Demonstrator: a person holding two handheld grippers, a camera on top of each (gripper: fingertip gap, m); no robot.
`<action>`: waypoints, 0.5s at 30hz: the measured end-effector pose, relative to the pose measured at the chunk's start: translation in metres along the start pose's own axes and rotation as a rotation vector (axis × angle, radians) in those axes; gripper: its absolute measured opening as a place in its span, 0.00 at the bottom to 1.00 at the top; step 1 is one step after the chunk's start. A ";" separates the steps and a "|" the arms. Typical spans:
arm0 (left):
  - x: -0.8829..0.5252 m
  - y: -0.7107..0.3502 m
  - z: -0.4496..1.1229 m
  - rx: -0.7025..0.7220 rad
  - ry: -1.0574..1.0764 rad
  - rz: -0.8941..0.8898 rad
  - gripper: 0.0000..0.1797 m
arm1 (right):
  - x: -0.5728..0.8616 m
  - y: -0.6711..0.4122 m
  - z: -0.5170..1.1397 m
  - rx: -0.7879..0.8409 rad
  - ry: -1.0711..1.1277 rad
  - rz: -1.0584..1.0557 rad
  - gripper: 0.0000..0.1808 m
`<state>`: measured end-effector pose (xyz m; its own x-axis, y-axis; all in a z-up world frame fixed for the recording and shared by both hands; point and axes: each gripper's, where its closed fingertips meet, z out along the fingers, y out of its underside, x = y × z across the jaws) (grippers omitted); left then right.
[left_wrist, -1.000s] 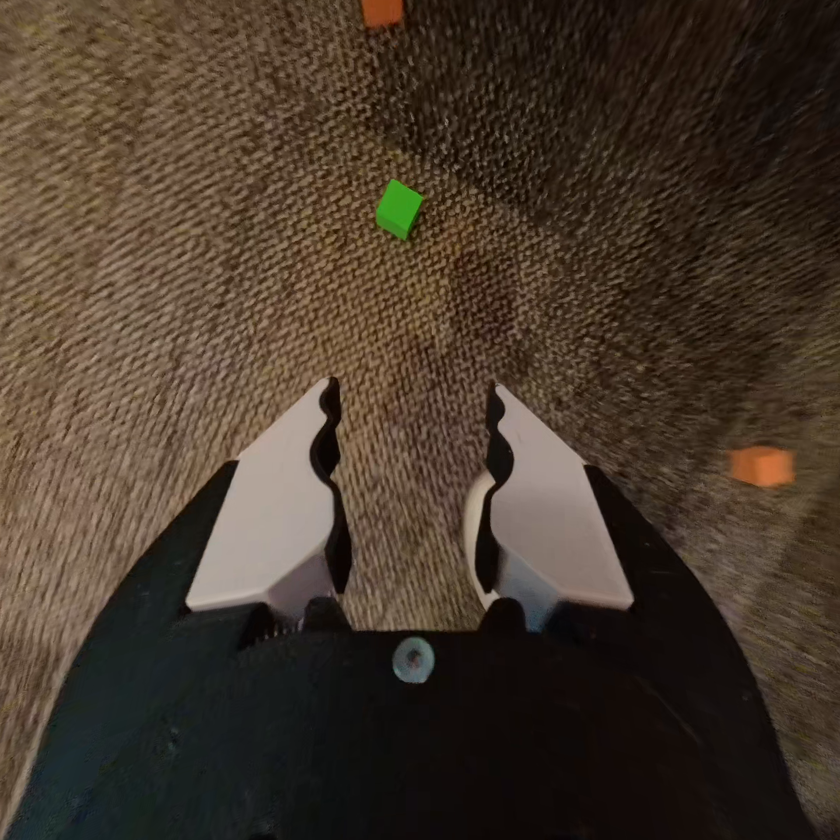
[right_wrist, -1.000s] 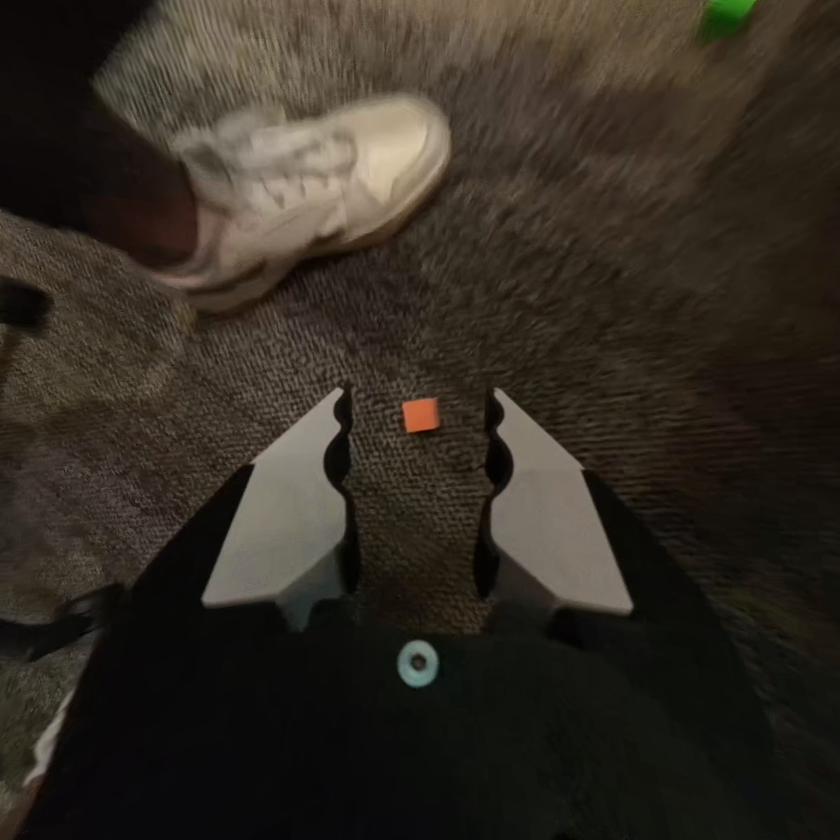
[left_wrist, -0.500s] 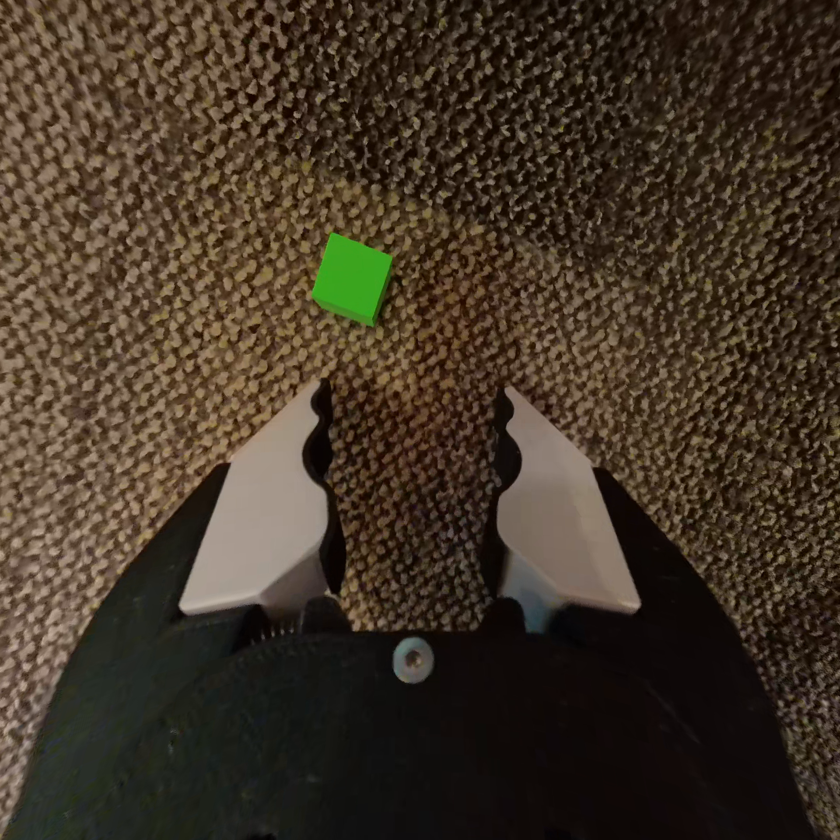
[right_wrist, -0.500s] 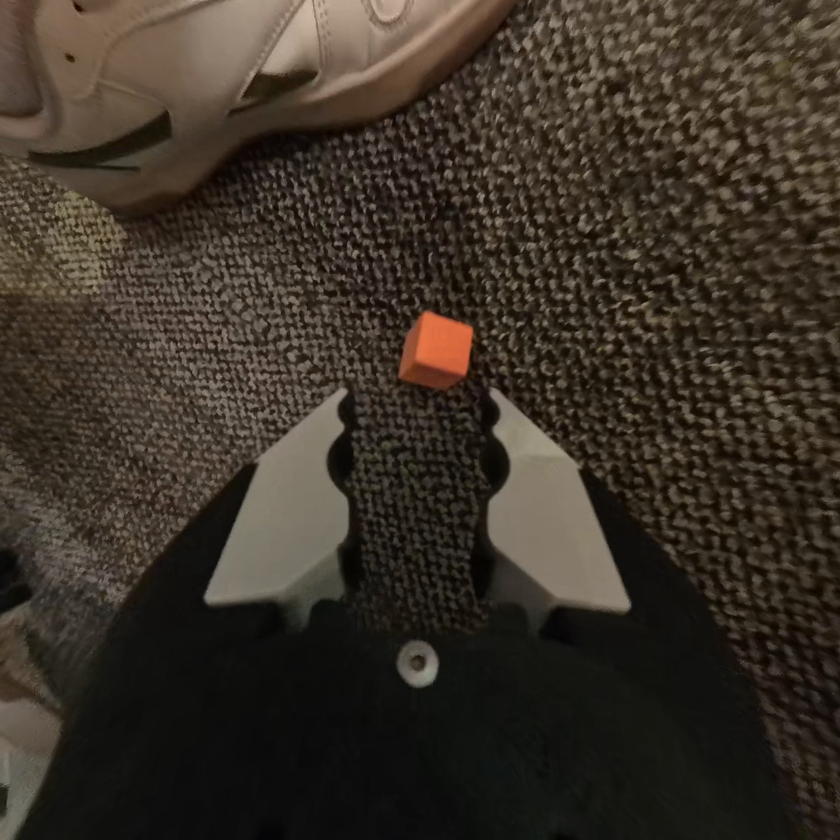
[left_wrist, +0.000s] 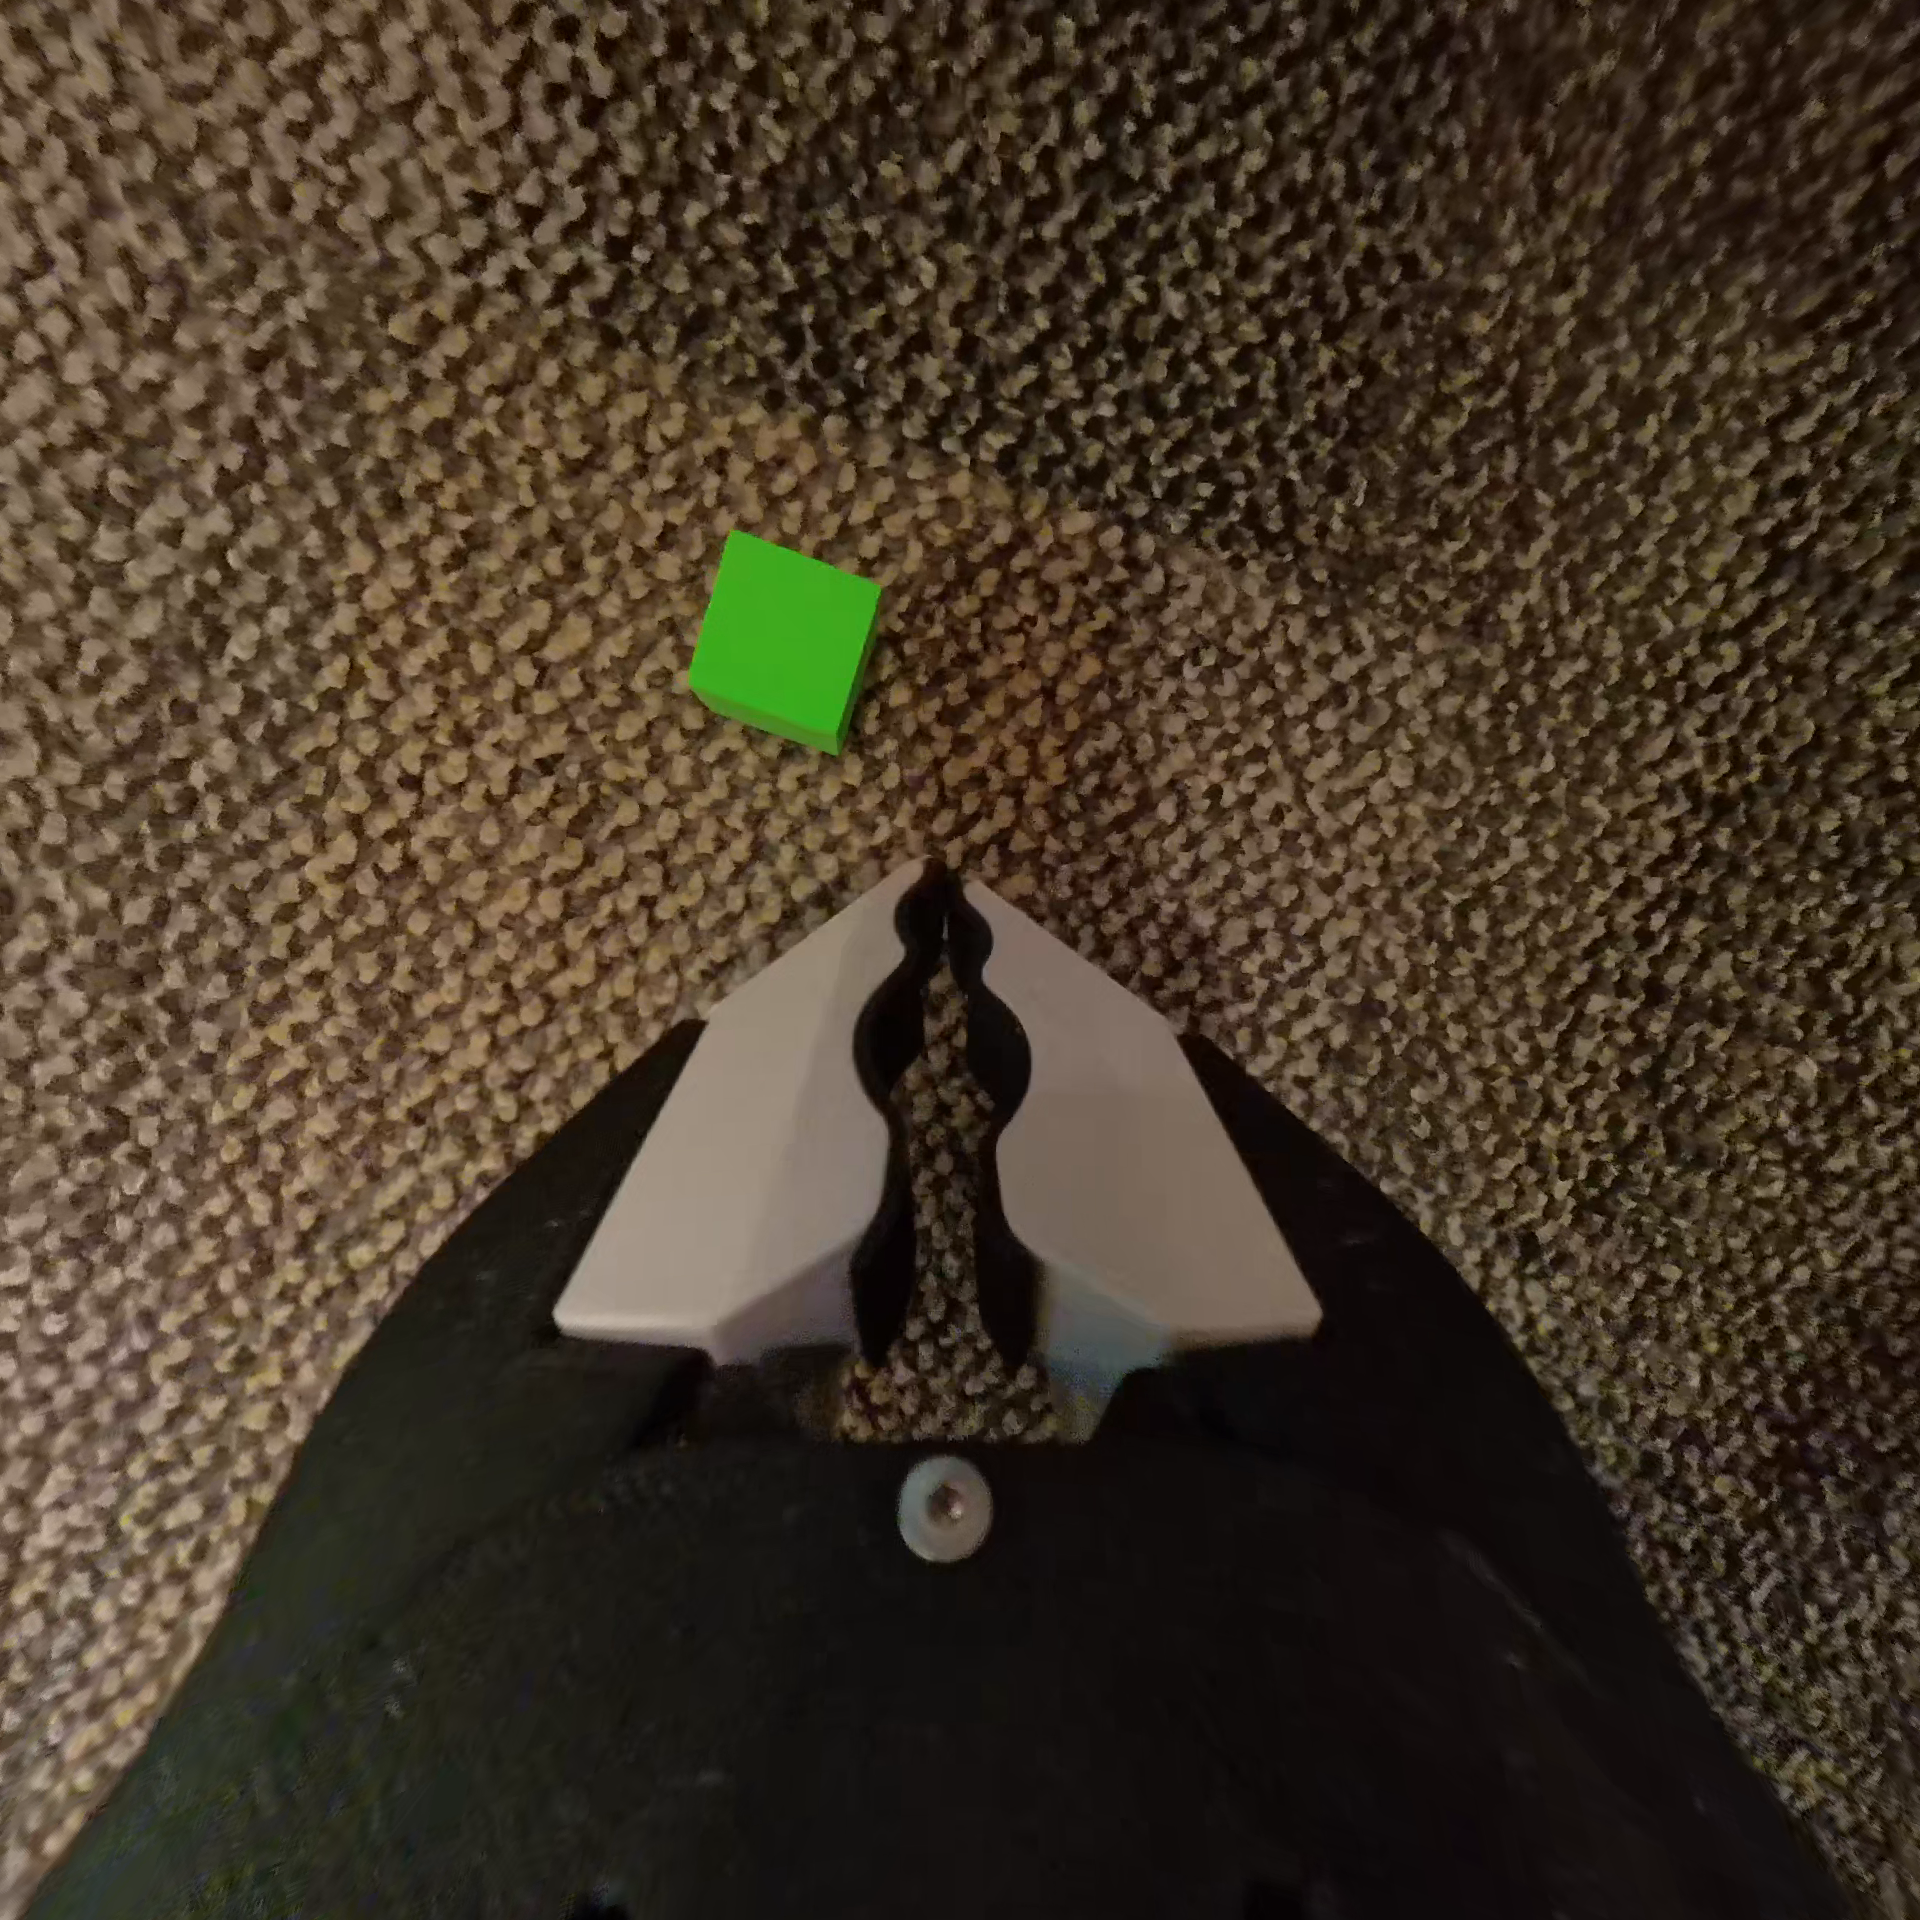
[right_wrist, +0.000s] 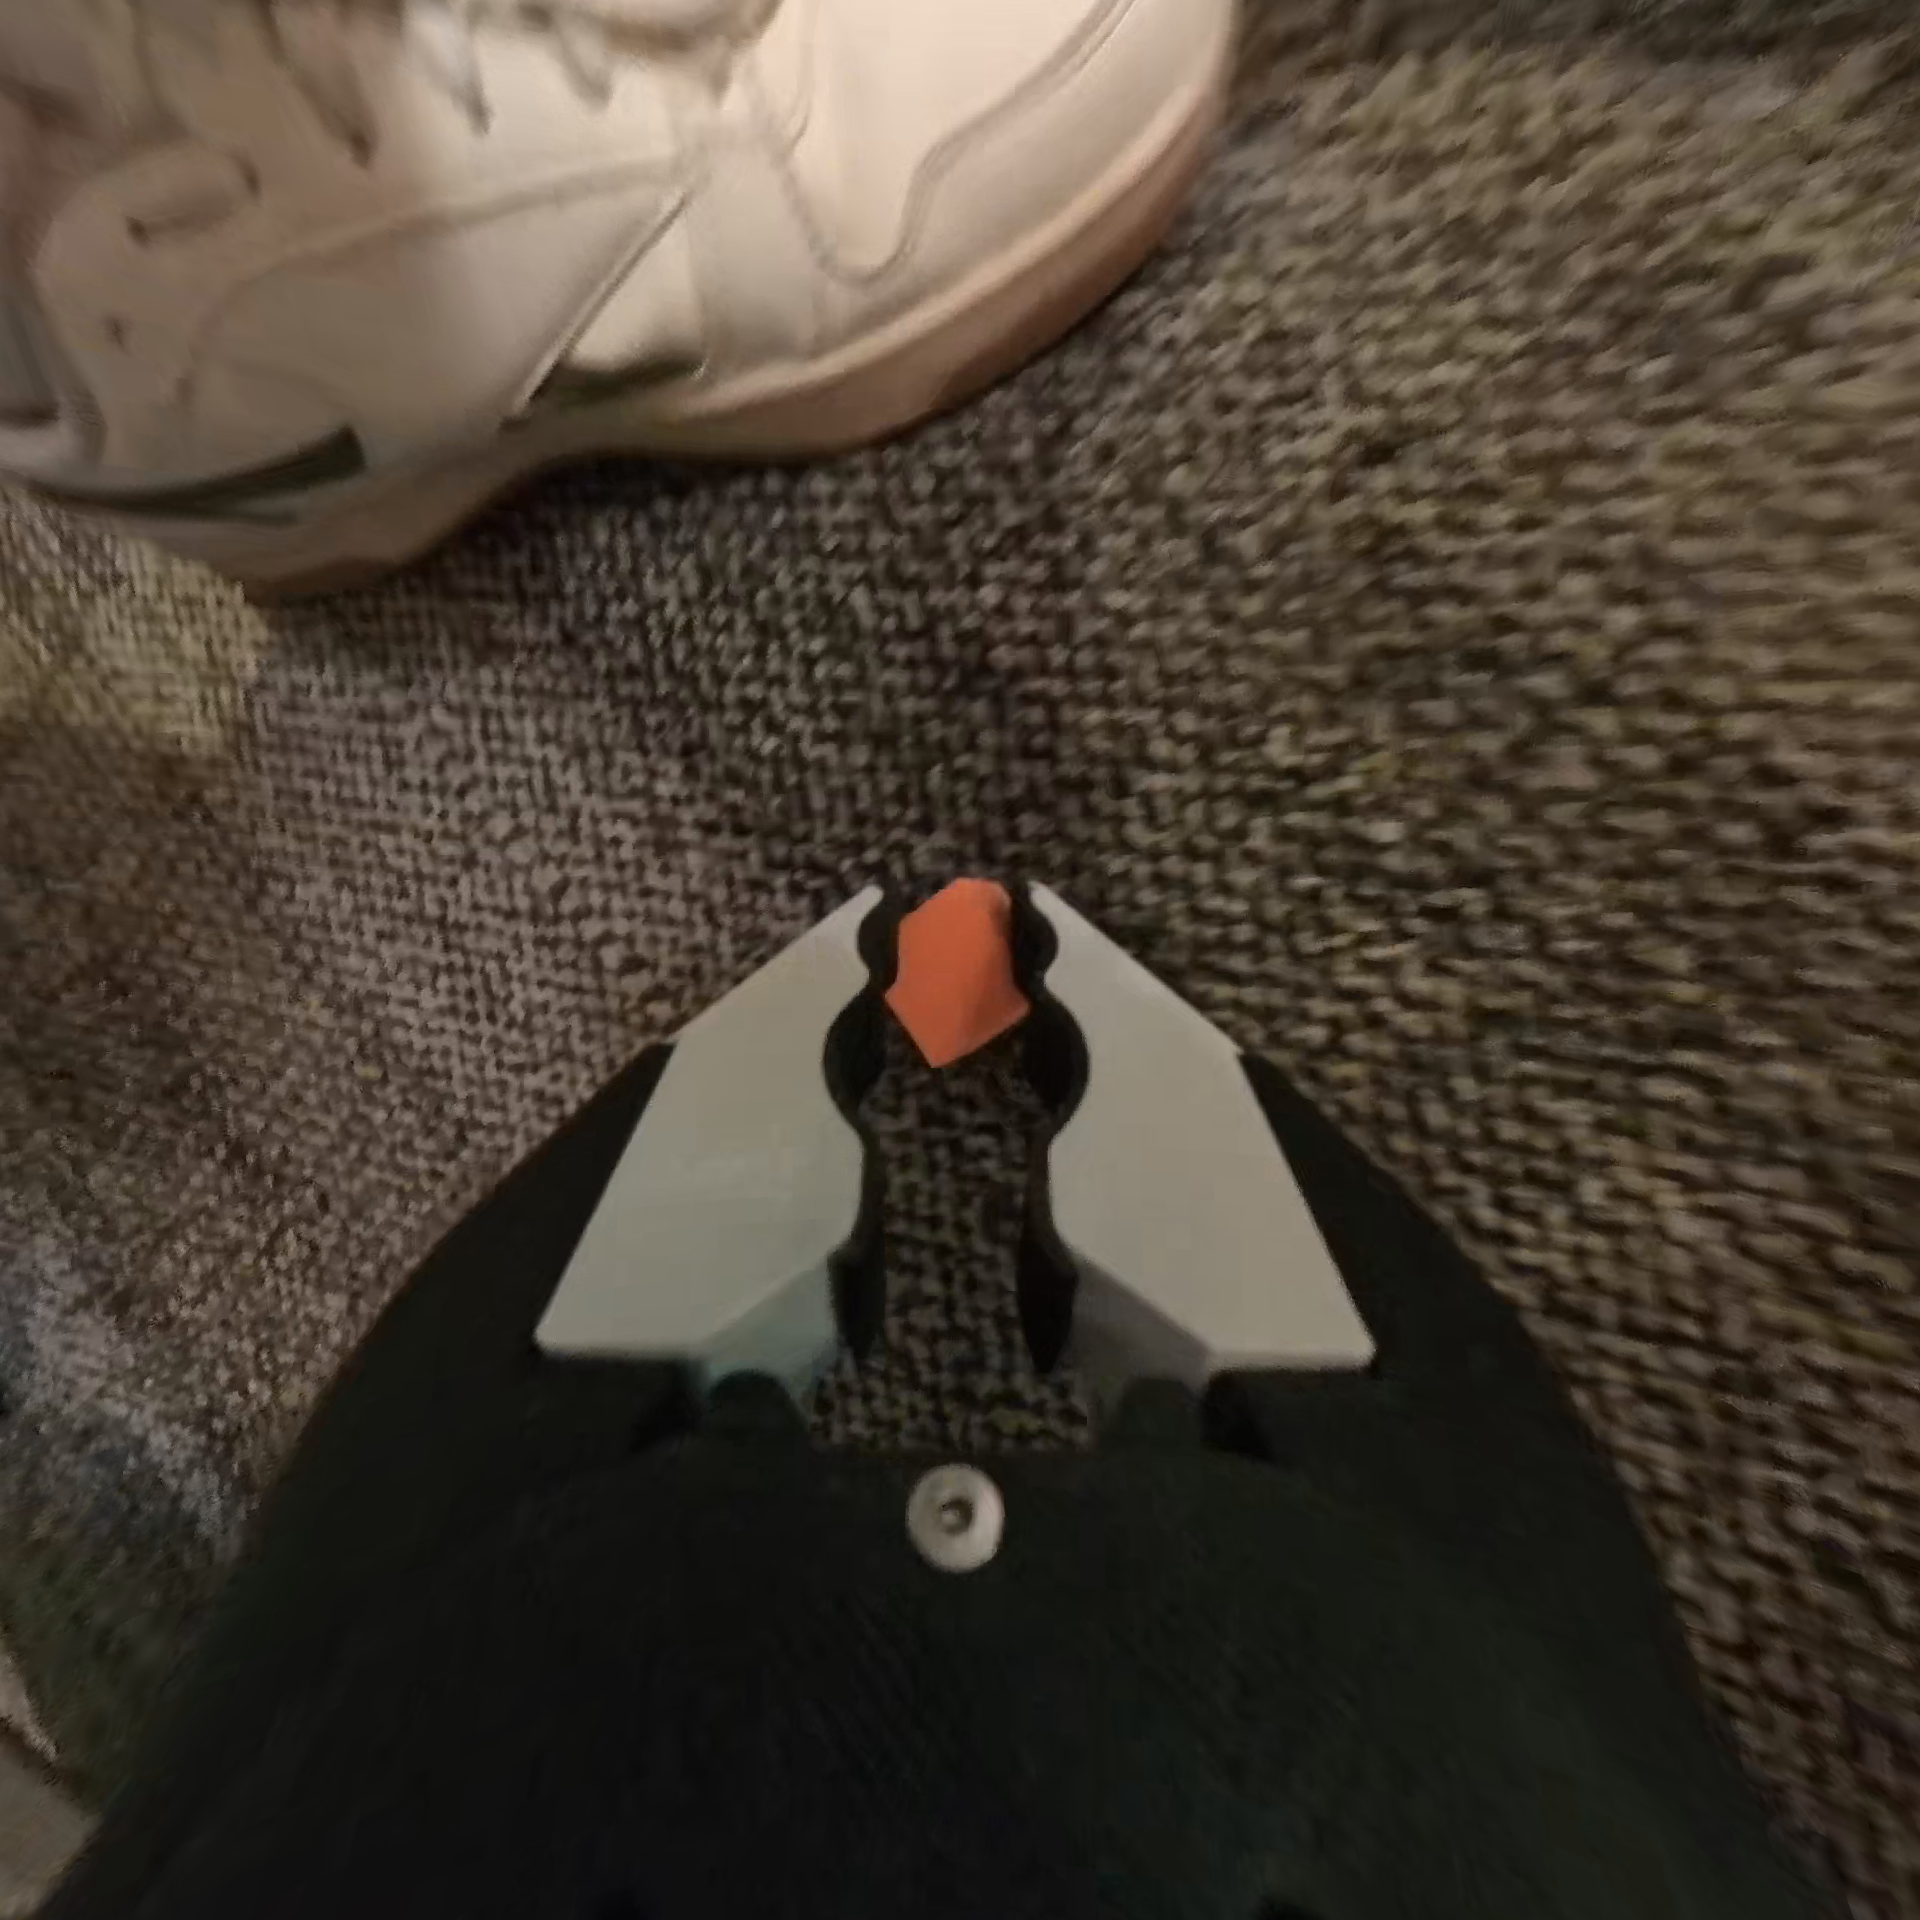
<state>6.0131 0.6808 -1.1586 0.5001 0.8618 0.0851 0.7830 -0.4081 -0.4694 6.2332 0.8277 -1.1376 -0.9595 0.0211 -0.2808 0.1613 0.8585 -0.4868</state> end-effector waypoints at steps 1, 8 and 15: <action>-0.001 0.001 -0.001 0.002 -0.001 -0.015 0.03 | 0.010 -0.007 -0.007 0.032 0.017 0.021 0.10; -0.016 -0.019 -0.005 0.076 -0.013 -0.024 0.27 | 0.070 -0.010 -0.049 0.131 0.086 0.142 0.14; -0.017 -0.036 0.012 0.041 -0.039 0.029 0.28 | 0.015 0.025 -0.042 0.041 -0.027 0.068 0.13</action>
<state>5.9722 0.6843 -1.1535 0.5068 0.8613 0.0372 0.7523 -0.4208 -0.5070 6.2134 0.8707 -1.1191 -0.9394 0.0645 -0.3366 0.2360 0.8339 -0.4988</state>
